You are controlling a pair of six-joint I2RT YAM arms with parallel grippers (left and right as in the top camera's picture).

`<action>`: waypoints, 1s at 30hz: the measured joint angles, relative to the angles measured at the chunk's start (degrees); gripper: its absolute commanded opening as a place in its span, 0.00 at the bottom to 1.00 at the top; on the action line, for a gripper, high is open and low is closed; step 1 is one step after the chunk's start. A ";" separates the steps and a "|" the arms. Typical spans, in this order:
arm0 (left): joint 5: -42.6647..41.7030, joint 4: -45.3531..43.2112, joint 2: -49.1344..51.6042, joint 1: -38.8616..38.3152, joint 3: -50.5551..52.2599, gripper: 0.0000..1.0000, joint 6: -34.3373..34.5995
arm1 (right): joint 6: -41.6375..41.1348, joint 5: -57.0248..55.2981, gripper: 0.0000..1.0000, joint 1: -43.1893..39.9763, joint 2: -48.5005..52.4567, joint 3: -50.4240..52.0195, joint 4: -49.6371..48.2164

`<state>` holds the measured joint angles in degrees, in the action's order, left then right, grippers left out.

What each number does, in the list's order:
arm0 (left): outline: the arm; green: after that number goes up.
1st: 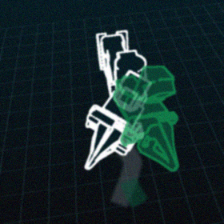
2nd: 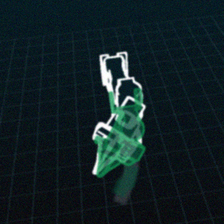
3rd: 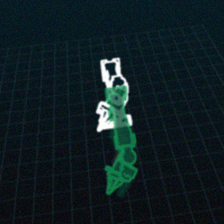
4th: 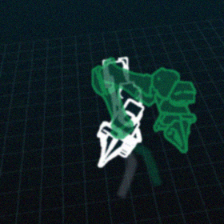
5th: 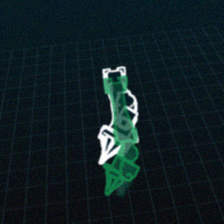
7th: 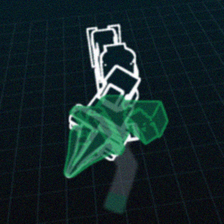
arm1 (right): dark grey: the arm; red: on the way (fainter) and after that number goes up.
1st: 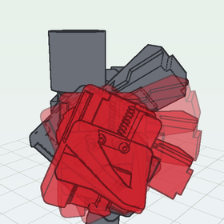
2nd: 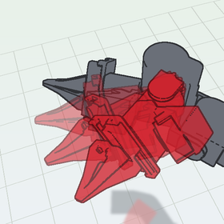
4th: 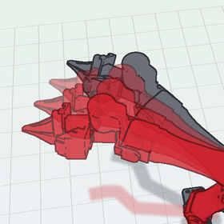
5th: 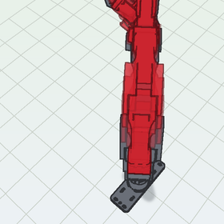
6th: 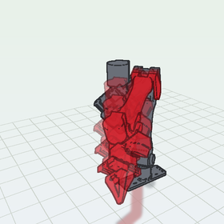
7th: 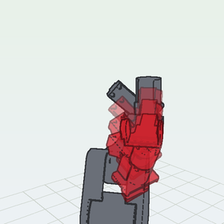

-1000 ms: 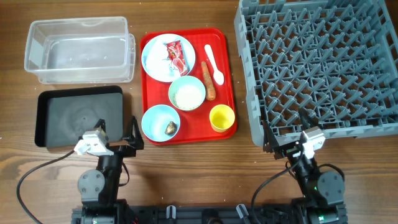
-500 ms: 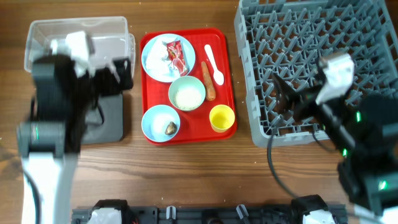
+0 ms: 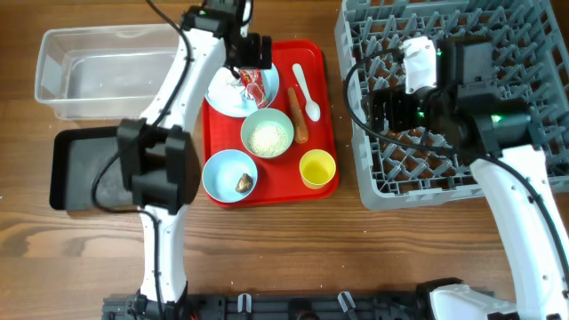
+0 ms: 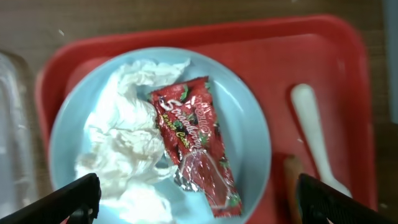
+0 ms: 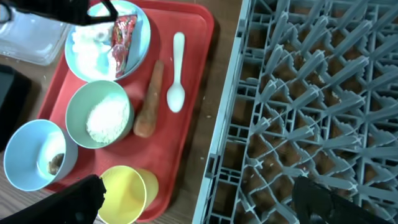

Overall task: Sort waste into correct bins and load items into the dishwasher rack
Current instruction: 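Grasp the red wrapper and tissue on the plate with the left gripper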

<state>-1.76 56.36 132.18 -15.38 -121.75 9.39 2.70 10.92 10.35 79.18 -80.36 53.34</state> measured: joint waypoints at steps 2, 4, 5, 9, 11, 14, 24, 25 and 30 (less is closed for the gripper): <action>0.42 -0.76 2.62 0.00 0.00 1.00 1.46 | 0.02 0.00 1.00 0.00 0.55 0.00 0.11; 1.33 -1.70 5.75 0.00 0.00 1.00 2.99 | 0.00 0.00 1.00 0.00 0.96 0.00 0.26; 1.81 -2.03 7.26 0.00 0.00 1.00 3.41 | 0.02 0.00 1.00 0.00 0.98 0.00 0.26; 3.93 -3.08 10.25 -0.09 -0.66 0.13 4.07 | 0.02 0.00 1.00 0.00 1.03 0.00 0.26; 5.20 -2.58 10.78 -0.11 -1.22 0.04 4.33 | 0.02 0.00 1.00 0.00 1.03 0.00 0.26; 5.77 -1.40 10.88 0.13 -1.55 0.04 4.94 | 0.02 0.00 1.00 0.00 1.03 0.00 0.26; -2.67 1.51 -4.85 2.91 -1.07 0.04 7.98 | 0.00 0.00 1.00 0.00 1.11 0.00 0.28; -2.40 1.29 -9.40 4.55 -1.09 0.04 8.13 | 0.02 0.00 1.00 0.00 1.14 0.00 0.28; 2.45 1.07 -18.86 15.37 -1.70 0.04 8.17 | 0.00 0.00 1.00 0.00 1.14 0.00 0.26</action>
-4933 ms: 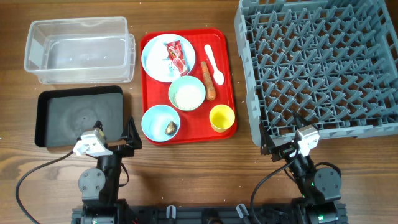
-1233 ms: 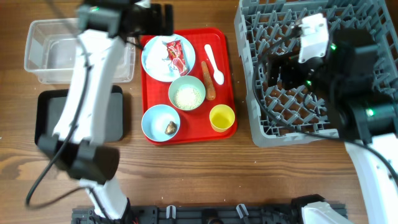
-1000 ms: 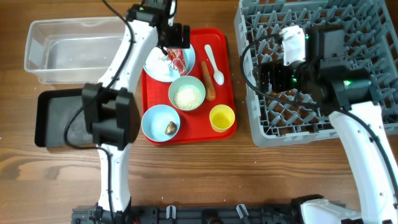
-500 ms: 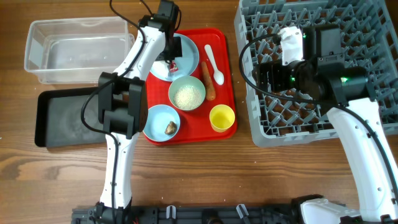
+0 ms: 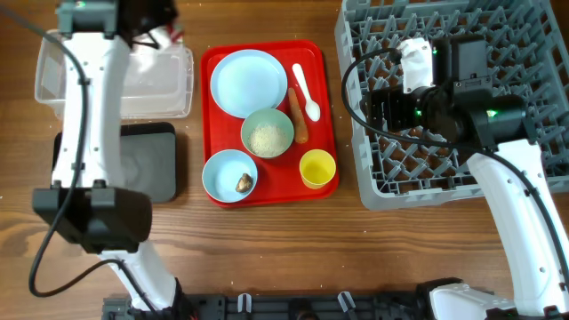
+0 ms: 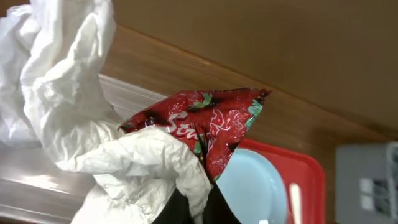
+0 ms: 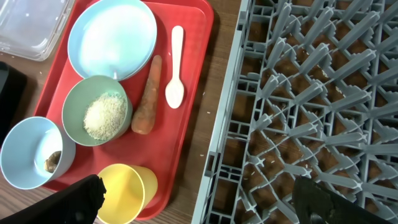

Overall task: Sort waste into correct bins and load items into the dishwasher rack
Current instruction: 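Grasp the red wrapper and tissue on the plate with the left gripper, then move the wrapper and tissue into the clear bin and release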

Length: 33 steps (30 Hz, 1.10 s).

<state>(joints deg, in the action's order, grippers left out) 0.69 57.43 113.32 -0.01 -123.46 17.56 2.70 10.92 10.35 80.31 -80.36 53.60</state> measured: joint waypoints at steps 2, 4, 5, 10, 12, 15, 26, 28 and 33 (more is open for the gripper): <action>0.76 -0.68 1.51 3.39 0.13 0.04 0.00 | 0.00 0.00 1.00 0.02 0.00 0.00 0.02; 1.22 -2.16 3.89 6.86 0.20 0.05 0.00 | -0.04 0.00 1.00 0.00 0.00 0.00 0.02; 1.22 -2.58 4.74 7.80 0.20 0.15 0.00 | -0.22 0.00 1.00 0.00 0.00 0.00 0.00; 1.44 -0.13 13.07 10.69 0.42 1.00 0.42 | -0.48 0.00 1.00 0.00 0.02 0.00 0.02; 1.42 0.44 14.34 10.69 0.50 1.00 0.61 | -0.48 0.00 1.00 0.00 0.02 0.00 0.00; 1.42 0.70 14.29 10.69 0.50 0.10 0.46 | -0.48 0.00 1.00 0.00 0.02 0.00 0.02; 0.48 9.40 14.19 11.43 0.50 0.78 -0.92 | -0.48 0.00 1.00 0.00 0.04 0.00 0.00; -1.55 9.88 14.19 12.98 0.50 0.78 1.55 | -0.50 0.00 1.00 0.00 0.07 0.00 0.04; -13.73 11.41 14.19 16.98 0.50 0.78 -3.52 | -0.50 0.00 1.00 0.00 0.07 0.00 0.07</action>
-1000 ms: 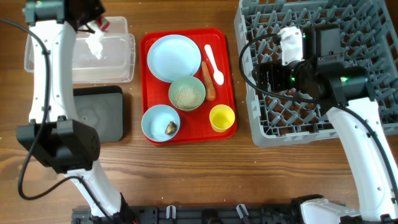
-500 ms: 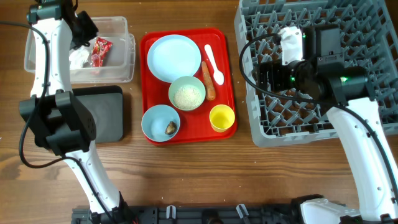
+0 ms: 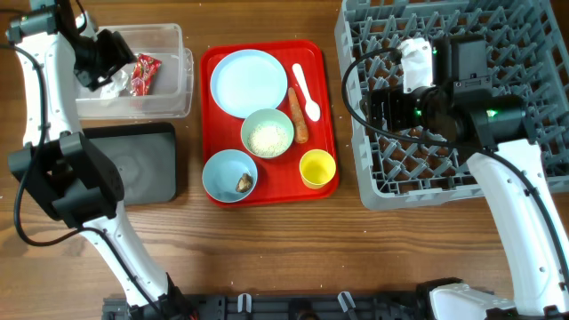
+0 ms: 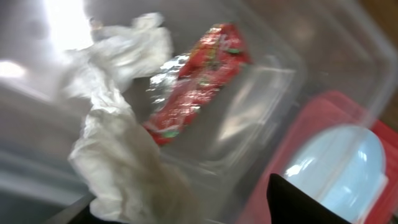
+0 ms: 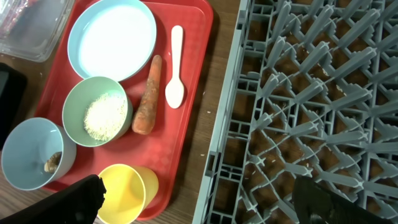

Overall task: Sort waste into correct bins and load items into the dishwasher rack
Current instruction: 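Move the wrapper and tissue into the clear bin and release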

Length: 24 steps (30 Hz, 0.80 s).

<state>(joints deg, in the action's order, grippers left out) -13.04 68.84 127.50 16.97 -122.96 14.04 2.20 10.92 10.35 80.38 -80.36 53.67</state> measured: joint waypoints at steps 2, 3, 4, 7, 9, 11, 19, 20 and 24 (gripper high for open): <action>3.93 0.61 0.00 0.22 0.00 0.84 2.40 | 0.00 0.00 1.00 0.00 0.00 0.00 0.00; -1.29 0.26 0.00 0.52 0.00 0.80 -2.84 | 0.00 0.00 1.00 0.00 0.00 0.00 -0.04; -5.20 0.31 0.00 0.57 0.00 0.80 -6.60 | 0.00 0.00 1.00 0.00 0.00 0.00 -0.07; -2.05 0.72 0.00 0.22 0.00 0.78 -4.52 | 0.00 0.00 1.00 0.00 0.00 0.00 -0.04; 9.62 3.54 0.00 -0.09 0.00 0.79 3.04 | -0.15 0.00 1.00 0.00 0.00 0.00 0.00; 20.09 4.31 0.00 -0.63 0.00 0.82 7.82 | -0.20 0.00 1.00 0.00 0.00 0.00 0.00; 11.80 -2.91 0.00 -4.17 0.00 0.11 2.21 | -0.22 0.00 1.00 0.00 0.00 0.00 0.00; 13.14 -4.24 0.00 -4.11 0.00 0.48 2.97 | -0.22 0.00 1.00 0.00 0.00 0.00 0.00; 14.51 -5.73 0.00 -4.04 0.00 0.04 6.19 | -0.39 0.00 1.00 0.00 0.00 0.00 0.00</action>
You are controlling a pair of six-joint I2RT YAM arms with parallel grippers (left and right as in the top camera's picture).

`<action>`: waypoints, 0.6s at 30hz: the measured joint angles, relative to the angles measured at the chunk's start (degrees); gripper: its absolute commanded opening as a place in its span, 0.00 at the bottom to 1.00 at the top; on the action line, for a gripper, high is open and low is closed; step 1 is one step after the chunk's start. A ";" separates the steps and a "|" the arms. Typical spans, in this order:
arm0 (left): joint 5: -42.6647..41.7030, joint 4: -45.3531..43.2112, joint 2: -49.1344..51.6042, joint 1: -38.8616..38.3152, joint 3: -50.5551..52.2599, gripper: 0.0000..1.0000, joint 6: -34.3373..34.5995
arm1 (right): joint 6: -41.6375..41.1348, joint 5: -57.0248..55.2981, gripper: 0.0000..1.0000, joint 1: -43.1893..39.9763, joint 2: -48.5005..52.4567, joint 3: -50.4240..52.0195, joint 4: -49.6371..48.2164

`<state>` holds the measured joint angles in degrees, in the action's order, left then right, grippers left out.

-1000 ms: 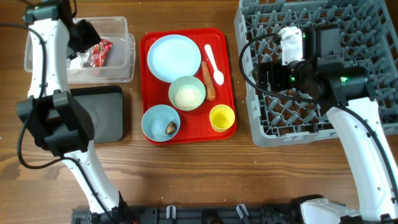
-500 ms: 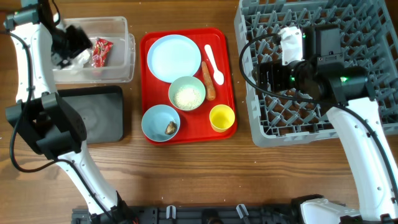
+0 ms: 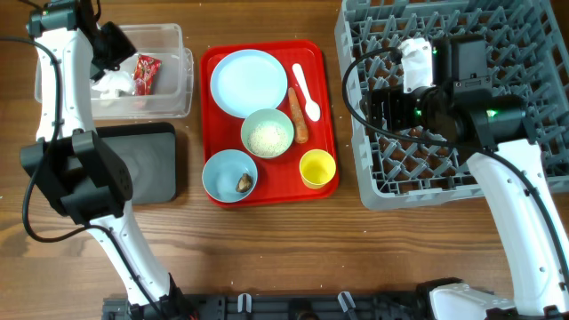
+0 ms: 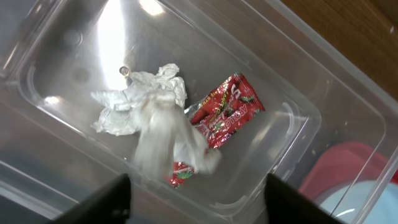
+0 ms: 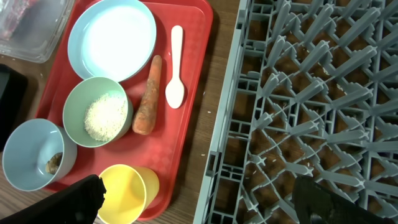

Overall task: Sort waste into correct bins and load items into the dishwasher rack
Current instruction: 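Move the wrapper and tissue into the clear bin and release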

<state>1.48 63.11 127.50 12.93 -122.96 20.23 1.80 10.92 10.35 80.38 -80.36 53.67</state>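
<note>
My left gripper (image 4: 199, 208) hangs open over the clear plastic bin (image 3: 169, 98) at the table's far left, with nothing between its fingers. Inside the bin lie a crumpled white tissue (image 4: 140, 99) and a red snack wrapper (image 4: 227, 115); a blurred piece of tissue (image 4: 168, 140) shows just in front of them. The red tray (image 3: 324, 191) carries a bare light-blue plate (image 5: 120, 37), a green bowl of rice (image 5: 99, 115), a blue bowl (image 5: 34, 162) with a scrap, a yellow cup (image 5: 127, 193), a carrot (image 5: 148, 96) and a white spoon (image 5: 176, 65). My right gripper (image 5: 205, 205) is open above the left edge of the grey dishwasher rack (image 5: 305, 106).
A black bin (image 3: 133, 169) sits on the table just in front of the clear one, left of the tray. The rack (image 3: 533, 53) fills the right side of the wooden table (image 3: 293, 249). My left arm (image 3: 62, 98) runs along the left edge.
My left gripper, open in both, now stands farther above the clear bin, so more of the bin shows. Tissue and wrapper lie inside it. The right arm has not moved.
My left gripper was open over the plate holding tissue and wrapper. Then it was shut on both, held by the clear bin, leaving the plate bare. Then it was open with both in the bin, and now stands higher above them. The right gripper stayed open over the rack.
</note>
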 measured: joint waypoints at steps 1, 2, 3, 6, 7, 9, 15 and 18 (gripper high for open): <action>0.11 -0.02 0.00 0.00 0.00 0.11 0.83 | 0.00 0.00 1.00 0.00 0.00 0.00 0.00; 0.17 -0.20 0.00 0.00 0.00 0.46 1.55 | 0.00 0.00 1.00 0.00 0.00 0.00 0.00; 0.15 -0.20 0.00 -0.02 0.00 0.73 2.67 | 0.00 0.00 1.00 0.00 0.00 0.00 0.00; 0.13 -0.22 0.00 -0.24 0.00 0.08 5.66 | 0.00 0.00 1.00 0.00 0.00 0.00 0.00; 0.15 -0.24 0.00 -0.42 0.00 0.16 6.23 | 0.00 0.00 1.00 0.00 0.00 0.00 0.00; 0.11 -0.26 0.00 -1.14 0.00 0.63 6.51 | 0.00 0.02 1.00 0.00 0.00 0.00 0.00; 0.15 -1.27 0.00 -3.61 0.00 0.69 7.15 | 0.00 0.00 1.00 0.00 0.00 0.00 0.83; 0.13 -1.27 0.00 -3.61 0.00 0.70 6.25 | 0.00 0.00 1.00 0.00 0.00 0.00 1.18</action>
<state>1.61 61.84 127.50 9.32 -122.96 26.48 1.80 10.92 10.35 80.38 -80.36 54.85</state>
